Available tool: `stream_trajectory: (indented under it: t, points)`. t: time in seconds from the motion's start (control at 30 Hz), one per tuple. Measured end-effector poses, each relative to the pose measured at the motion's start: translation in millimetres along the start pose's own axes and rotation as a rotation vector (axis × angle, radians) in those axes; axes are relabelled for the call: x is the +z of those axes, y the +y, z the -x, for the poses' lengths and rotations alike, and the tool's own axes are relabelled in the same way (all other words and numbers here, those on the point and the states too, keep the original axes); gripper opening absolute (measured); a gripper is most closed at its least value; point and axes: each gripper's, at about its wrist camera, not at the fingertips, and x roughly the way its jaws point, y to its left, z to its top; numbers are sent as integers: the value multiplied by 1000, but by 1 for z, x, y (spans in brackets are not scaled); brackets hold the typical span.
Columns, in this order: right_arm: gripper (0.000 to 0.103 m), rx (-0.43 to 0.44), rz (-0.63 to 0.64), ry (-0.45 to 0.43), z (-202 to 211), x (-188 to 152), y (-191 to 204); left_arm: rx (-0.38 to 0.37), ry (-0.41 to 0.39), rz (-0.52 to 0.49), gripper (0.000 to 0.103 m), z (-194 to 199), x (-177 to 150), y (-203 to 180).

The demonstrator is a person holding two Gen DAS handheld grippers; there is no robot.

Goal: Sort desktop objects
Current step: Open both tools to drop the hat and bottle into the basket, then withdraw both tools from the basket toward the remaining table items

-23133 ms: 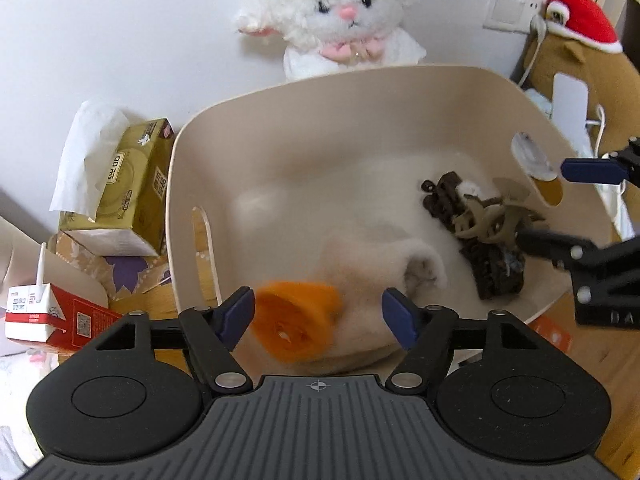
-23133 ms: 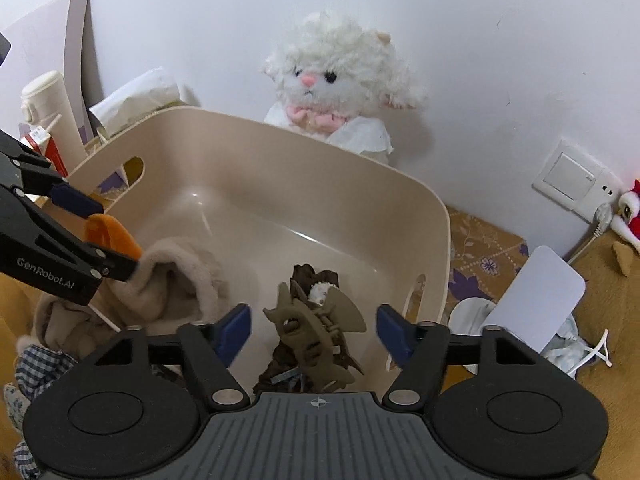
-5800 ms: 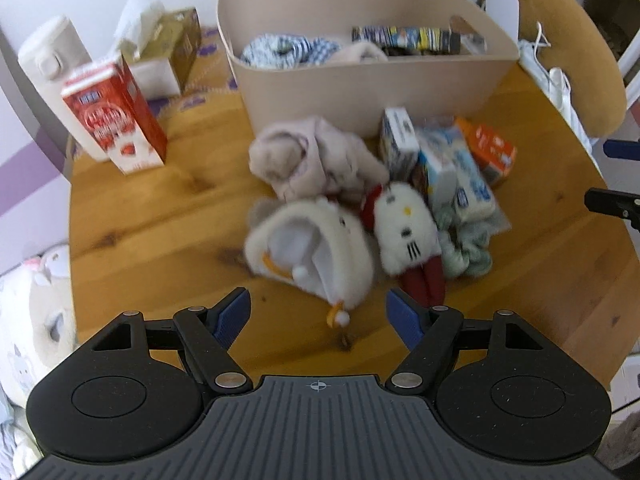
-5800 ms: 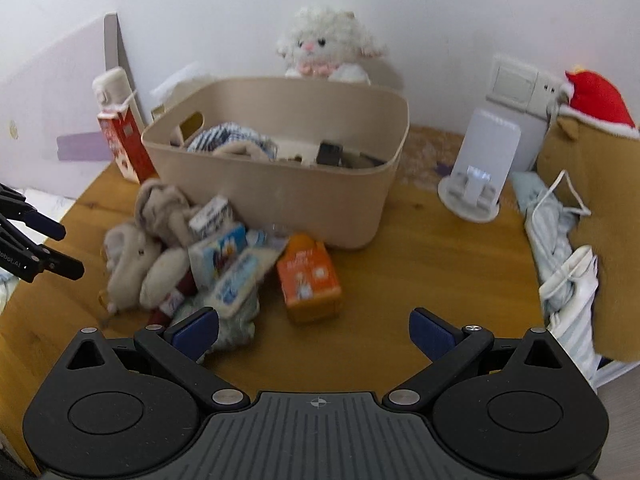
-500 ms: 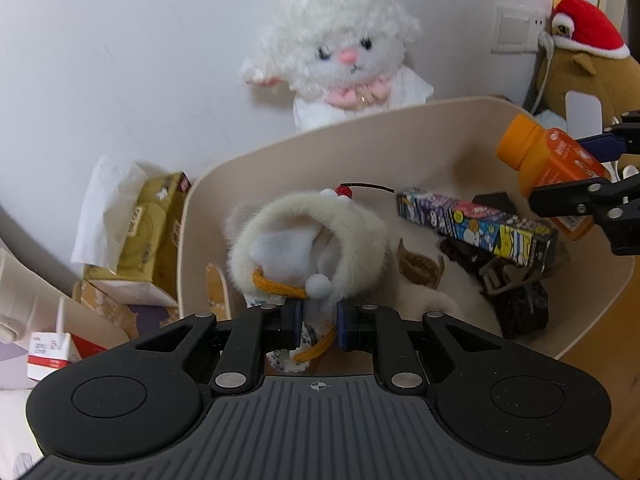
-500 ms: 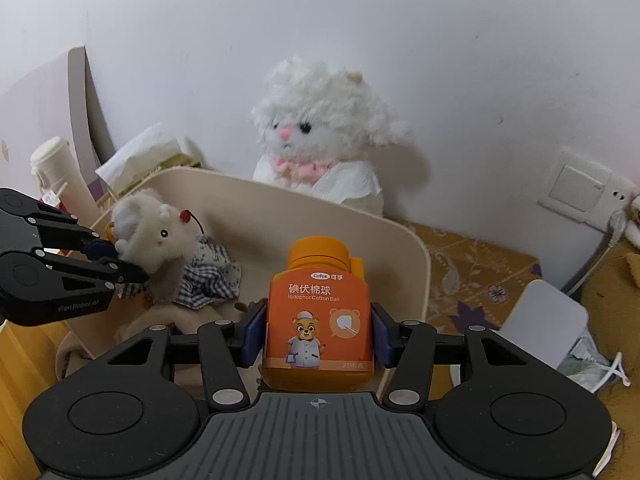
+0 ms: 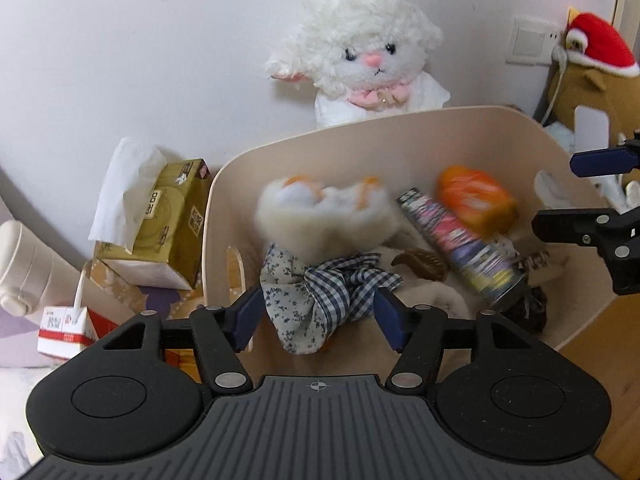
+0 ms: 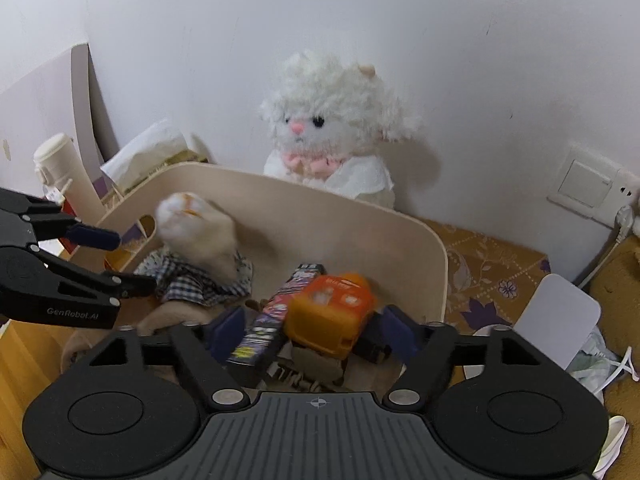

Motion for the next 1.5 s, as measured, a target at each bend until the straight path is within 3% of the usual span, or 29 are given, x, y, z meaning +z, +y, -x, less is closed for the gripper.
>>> stream_trajectory:
  t: [0.13,0.3,0.53,0.9,1.0,1.37,1.5]
  points:
    - [97,-10,-29,-35,11,-1,1,-2,-24,3,69,12,-2,4]
    - [99,0,-97,-74,30,-4,0,-16,-77,14,74,37,-4,12]
    - [103,-7,-71,-141,68,-10,11,-25,-119,31,75,71,-19,27]
    - [103,14,-58,-174,110,-32,27,-29,-30,61,75,86,-79,46]
    - [103,19,-60,-165,116,-44,31,-33,2,60,75,89,-102,50]
    - [103,42,-68,7,105,-117,53,-42,159,90,75,73,-167,59]
    - [103,42,-84,60,99,-140,61,-36,181,39,75,64,-180,53]
